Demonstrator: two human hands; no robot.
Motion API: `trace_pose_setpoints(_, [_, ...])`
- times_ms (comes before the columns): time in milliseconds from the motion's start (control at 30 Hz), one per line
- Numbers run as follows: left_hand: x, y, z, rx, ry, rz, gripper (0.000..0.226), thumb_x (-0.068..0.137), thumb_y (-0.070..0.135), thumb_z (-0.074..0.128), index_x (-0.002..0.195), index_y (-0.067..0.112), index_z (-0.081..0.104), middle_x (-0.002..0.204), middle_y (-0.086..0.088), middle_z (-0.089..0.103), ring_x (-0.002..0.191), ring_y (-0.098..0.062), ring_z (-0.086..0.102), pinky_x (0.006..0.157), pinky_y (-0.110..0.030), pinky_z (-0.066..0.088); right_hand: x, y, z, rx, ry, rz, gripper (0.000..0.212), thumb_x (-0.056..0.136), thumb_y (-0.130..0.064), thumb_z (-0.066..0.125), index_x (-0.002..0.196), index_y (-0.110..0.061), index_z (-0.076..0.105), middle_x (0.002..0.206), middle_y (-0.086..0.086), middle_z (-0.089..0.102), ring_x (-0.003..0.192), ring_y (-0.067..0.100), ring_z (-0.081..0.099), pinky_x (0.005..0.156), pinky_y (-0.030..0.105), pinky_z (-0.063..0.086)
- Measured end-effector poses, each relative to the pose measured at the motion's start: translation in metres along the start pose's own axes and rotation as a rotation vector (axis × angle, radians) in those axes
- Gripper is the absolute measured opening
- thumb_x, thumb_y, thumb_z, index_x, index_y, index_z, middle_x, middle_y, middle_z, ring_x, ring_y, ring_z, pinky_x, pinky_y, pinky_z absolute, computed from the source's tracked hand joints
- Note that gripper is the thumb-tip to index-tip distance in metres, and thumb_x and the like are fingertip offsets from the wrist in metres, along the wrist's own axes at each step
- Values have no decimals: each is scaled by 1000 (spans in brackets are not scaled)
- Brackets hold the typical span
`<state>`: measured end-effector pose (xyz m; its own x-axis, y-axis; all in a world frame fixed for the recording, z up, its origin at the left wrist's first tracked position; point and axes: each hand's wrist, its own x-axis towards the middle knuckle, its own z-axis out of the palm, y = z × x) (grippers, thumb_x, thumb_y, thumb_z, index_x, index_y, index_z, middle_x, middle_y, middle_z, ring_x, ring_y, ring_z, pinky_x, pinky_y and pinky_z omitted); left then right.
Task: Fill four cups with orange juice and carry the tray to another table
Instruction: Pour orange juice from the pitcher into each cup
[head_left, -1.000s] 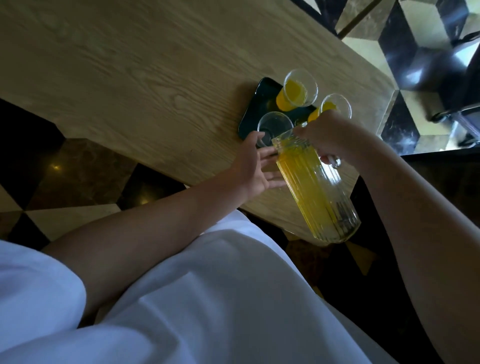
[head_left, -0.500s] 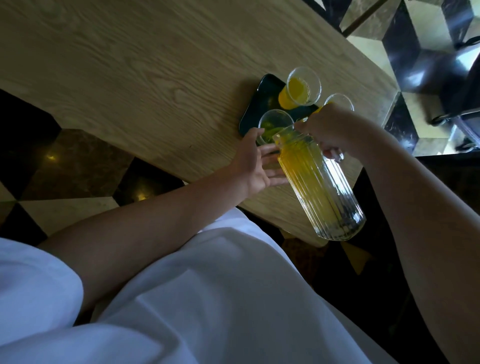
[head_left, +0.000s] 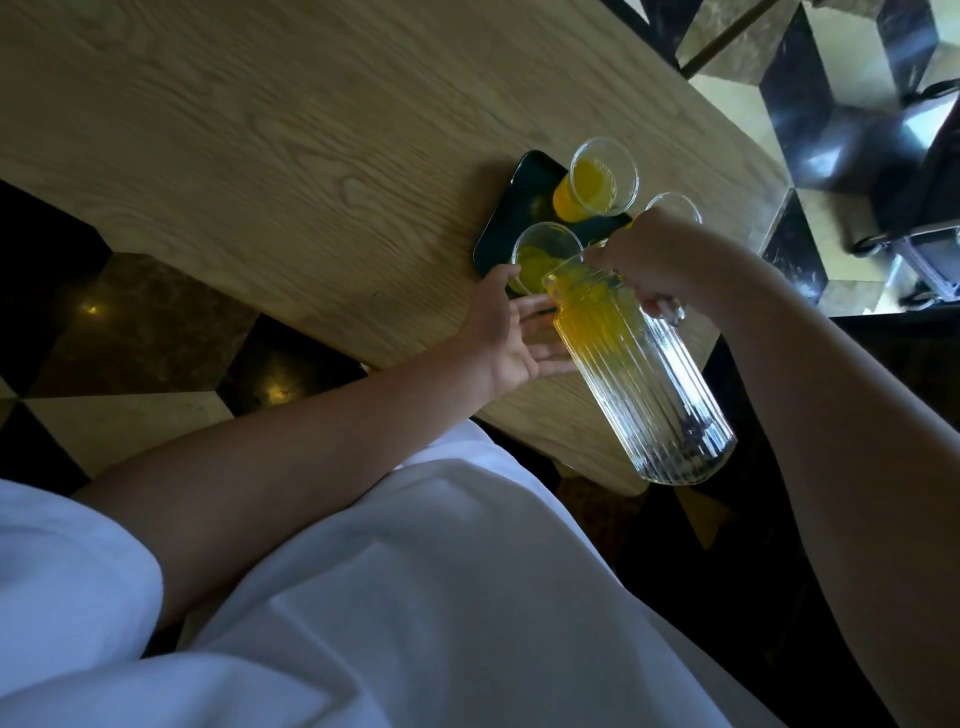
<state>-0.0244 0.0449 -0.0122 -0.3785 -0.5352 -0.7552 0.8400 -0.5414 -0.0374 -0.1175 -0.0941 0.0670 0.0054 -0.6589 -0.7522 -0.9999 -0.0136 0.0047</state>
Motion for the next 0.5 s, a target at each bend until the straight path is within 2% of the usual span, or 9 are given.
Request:
trace_pose_setpoints(100, [-1, -1, 1, 7, 8, 0, 59, 98, 52, 43, 123, 3, 62, 132, -23, 61, 116, -50, 61, 83, -62, 55, -1, -3, 0, -51, -21, -3, 51, 97, -41, 49, 67, -1, 55, 31, 12, 48, 22, 19, 42, 34, 19, 37])
trace_pose_setpoints(200, [-3, -1, 3, 2, 15, -2, 62, 99, 51, 42, 130, 1, 60, 136, -23, 58, 121, -50, 57, 83, -63, 55, -3, -8, -4, -49, -61, 56, 48, 98, -42, 51, 78, 2, 55, 41, 18, 51, 28, 17, 42, 41, 19, 37])
trace_pose_setpoints(300, [-4, -1, 5, -1, 11, 1, 61, 100, 52, 39, 122, 0, 63, 137, -25, 57, 123, -51, 54, 96, -66, 49, -6, -12, -9, -65, -57, 69, 50, 97, -43, 55, 85, 5, 57, 57, 24, 54, 35, 19, 44, 45, 23, 39])
trace_pose_setpoints(433, [-6, -1, 7, -9, 4, 10, 60, 100, 52, 37, 115, 0, 63, 133, -26, 56, 123, -52, 53, 103, -68, 44, -8, -18, -15, -53, -59, 66, 44, 97, -39, 56, 87, 4, 56, 56, 23, 52, 37, 19, 44, 48, 24, 38])
trace_pose_setpoints(500, [-6, 0, 7, -12, 3, 9, 60, 100, 52, 37, 115, 0, 63, 133, -26, 56, 123, -51, 54, 102, -67, 45, -3, -20, -15, -89, -66, 51, 44, 97, -38, 54, 84, 4, 56, 51, 22, 53, 31, 19, 45, 48, 25, 40])
